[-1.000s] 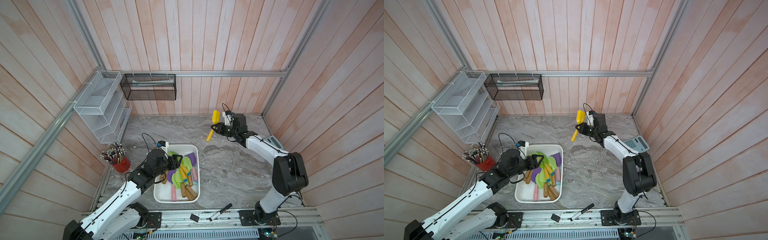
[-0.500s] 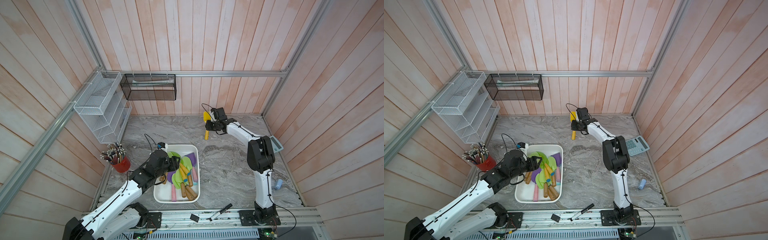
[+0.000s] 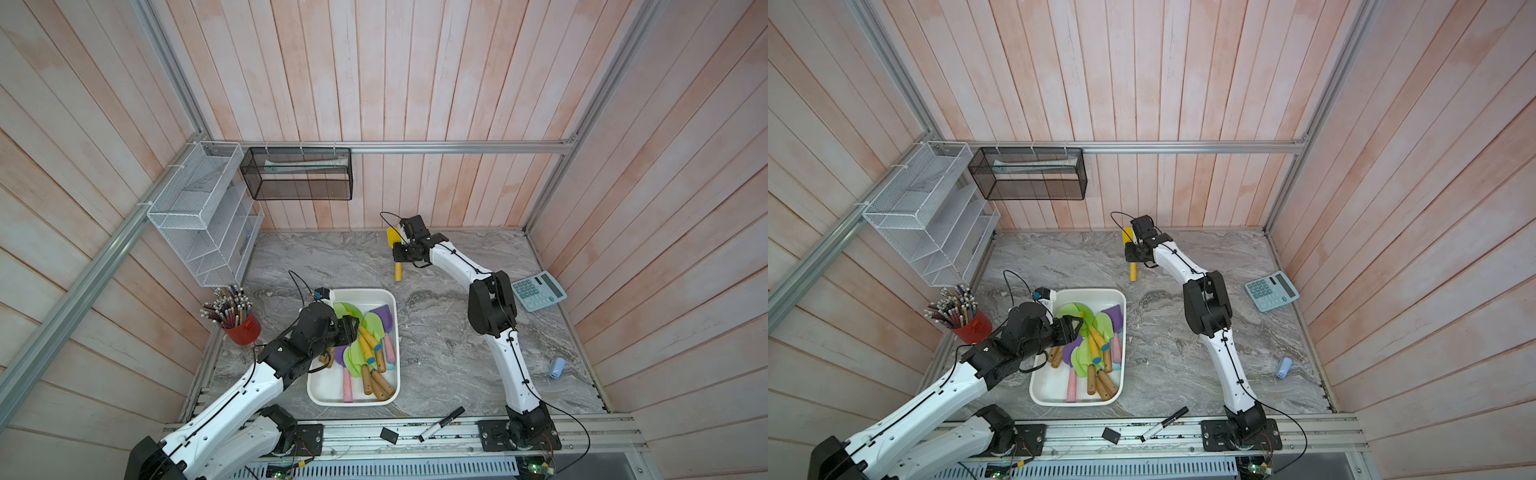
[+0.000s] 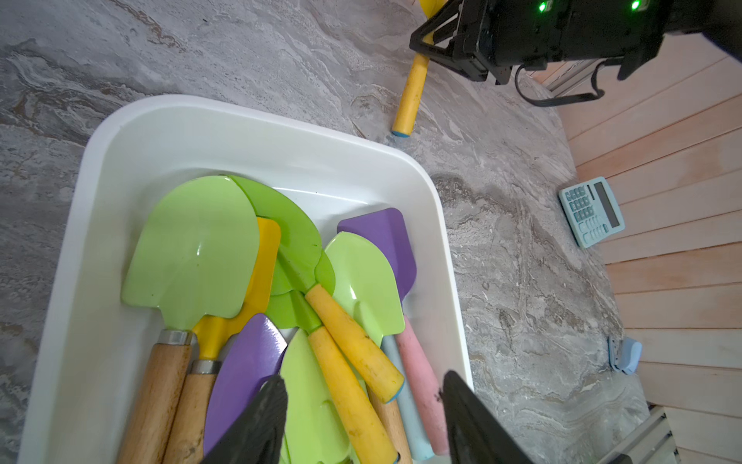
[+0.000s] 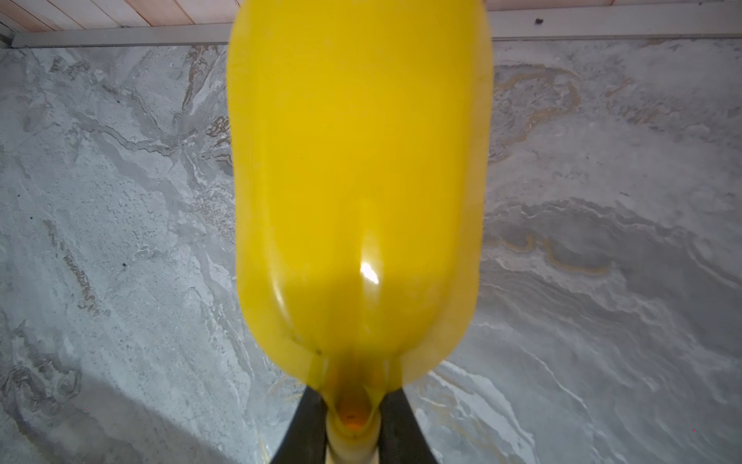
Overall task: Take the shovel out of the storage box
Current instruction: Place the shovel at the center of the board.
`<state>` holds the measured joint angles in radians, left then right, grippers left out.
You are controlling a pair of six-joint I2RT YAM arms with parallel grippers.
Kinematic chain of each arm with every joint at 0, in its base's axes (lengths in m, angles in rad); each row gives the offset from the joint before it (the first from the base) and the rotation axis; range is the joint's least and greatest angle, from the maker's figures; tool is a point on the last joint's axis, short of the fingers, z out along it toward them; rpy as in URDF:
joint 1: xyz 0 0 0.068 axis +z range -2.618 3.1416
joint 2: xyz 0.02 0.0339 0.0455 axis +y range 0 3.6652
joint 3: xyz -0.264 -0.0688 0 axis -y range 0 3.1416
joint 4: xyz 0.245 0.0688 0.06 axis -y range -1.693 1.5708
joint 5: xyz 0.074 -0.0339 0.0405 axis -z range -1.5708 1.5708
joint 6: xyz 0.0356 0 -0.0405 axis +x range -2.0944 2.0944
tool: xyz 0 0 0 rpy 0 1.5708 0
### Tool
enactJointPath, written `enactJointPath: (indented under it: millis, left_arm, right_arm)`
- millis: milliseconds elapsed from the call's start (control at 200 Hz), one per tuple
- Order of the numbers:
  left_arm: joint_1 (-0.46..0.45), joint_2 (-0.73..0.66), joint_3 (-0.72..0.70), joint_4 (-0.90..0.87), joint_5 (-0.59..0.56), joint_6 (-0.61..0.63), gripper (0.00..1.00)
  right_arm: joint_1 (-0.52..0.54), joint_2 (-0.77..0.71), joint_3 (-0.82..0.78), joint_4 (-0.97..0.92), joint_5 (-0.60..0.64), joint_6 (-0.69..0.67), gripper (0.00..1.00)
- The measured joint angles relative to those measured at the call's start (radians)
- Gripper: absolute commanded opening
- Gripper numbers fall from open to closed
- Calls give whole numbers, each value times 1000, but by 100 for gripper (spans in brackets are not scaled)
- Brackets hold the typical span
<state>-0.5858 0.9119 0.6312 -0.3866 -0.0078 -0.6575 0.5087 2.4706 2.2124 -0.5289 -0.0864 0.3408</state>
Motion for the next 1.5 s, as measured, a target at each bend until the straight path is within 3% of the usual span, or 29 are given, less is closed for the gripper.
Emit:
enactJointPath:
  millis: [735,1500]
  left_arm:
    - [0,-6,-47,8,3,-1,64]
    - [0,-2,-60,8,3,-5,64]
  right_arm:
    - [43,136,134,-61,10,37,12]
    - [57,200,201,-63,-32,77,28]
